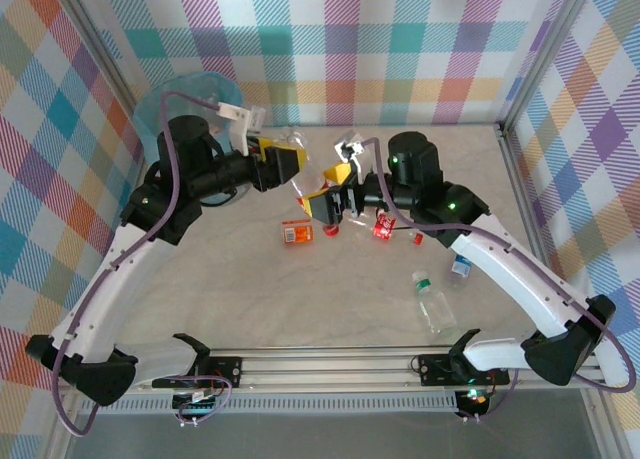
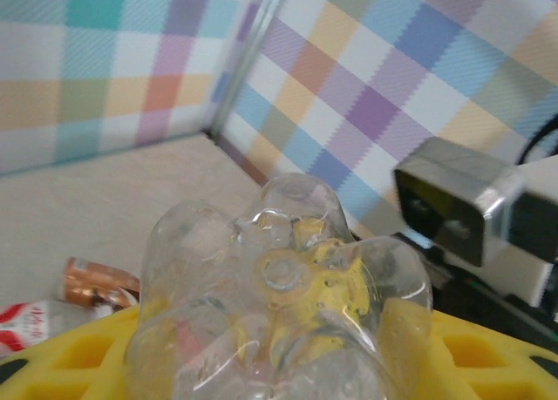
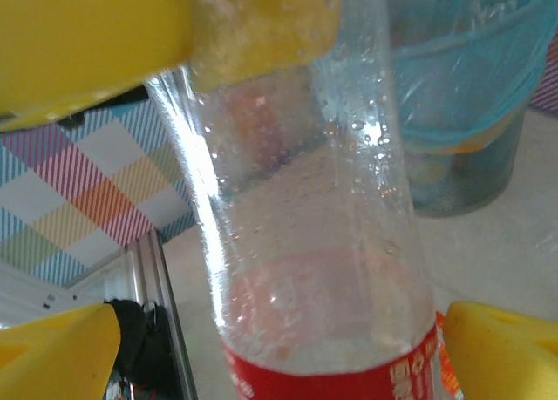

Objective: Put the plastic bottles in the bin

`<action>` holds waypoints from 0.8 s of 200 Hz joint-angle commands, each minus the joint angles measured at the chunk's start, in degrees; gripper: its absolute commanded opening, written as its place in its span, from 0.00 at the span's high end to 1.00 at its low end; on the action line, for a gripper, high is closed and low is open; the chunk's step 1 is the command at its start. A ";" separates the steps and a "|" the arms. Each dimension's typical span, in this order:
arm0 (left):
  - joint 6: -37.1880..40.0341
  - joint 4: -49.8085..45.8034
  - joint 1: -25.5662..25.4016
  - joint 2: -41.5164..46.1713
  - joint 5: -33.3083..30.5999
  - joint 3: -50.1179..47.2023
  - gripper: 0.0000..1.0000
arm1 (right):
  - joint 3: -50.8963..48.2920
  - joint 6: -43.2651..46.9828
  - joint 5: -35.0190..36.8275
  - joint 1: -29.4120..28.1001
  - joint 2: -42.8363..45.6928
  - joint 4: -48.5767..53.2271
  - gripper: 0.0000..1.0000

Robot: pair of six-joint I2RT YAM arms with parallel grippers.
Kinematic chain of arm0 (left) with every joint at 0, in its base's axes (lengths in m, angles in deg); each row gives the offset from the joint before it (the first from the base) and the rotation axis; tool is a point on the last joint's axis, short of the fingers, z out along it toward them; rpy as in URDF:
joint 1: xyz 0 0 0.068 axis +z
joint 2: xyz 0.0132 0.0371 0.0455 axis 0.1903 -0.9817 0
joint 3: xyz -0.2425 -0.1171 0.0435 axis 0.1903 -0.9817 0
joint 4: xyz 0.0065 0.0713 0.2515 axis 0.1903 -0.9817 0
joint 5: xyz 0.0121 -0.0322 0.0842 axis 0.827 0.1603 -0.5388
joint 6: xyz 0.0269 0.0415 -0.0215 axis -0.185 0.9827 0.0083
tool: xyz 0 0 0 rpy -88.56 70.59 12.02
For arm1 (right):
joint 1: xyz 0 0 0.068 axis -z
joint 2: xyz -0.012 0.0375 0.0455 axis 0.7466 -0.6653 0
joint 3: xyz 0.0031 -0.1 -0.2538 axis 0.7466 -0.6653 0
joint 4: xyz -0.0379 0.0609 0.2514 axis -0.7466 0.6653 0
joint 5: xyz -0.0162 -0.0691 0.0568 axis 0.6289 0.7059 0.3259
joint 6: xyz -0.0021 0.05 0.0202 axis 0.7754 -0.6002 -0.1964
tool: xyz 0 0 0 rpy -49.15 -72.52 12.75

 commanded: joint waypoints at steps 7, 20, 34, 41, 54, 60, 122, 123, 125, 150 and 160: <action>3.02 -2.03 1.61 0.86 -12.17 5.79 0.47 | 3.63 1.00 2.62 -0.29 -0.84 -0.78 0.00; 5.30 -4.97 2.97 -0.42 -17.35 9.50 0.47 | 4.07 1.41 2.77 -0.30 -1.14 -2.12 0.00; 7.20 -7.27 5.33 -2.19 -21.93 13.90 0.47 | 4.88 1.95 2.77 -0.30 -1.82 -2.85 0.00; 8.43 -8.00 6.51 -3.16 -23.74 16.13 0.48 | 5.50 2.22 2.55 -0.30 -2.34 -2.91 0.00; 10.58 -8.78 8.76 -5.10 -25.93 20.27 0.47 | 6.68 2.40 1.75 -0.30 -3.39 -3.16 0.00; 11.46 -8.88 9.85 -6.11 -26.37 22.15 0.47 | 7.17 2.40 1.39 -0.30 -3.84 -3.42 0.00; 13.87 -12.83 24.35 -22.64 -30.28 41.80 0.49 | 9.19 1.71 -3.58 -1.22 -7.52 -6.54 0.00; 13.87 -12.75 24.60 -22.87 -30.33 41.85 0.49 | 9.15 1.71 -3.57 -1.24 -7.52 -6.53 0.00; 13.87 -12.51 25.12 -23.30 -30.38 41.99 0.49 | 9.13 1.74 -3.69 -1.30 -7.57 -6.52 0.00; 13.16 -9.43 31.57 -27.97 -29.80 42.31 0.50 | 8.09 1.70 -4.24 -1.74 -7.11 -6.47 0.00; 11.87 -8.25 34.49 -29.69 -28.00 42.37 0.50 | 7.41 1.74 -4.35 -1.88 -6.70 -6.29 0.01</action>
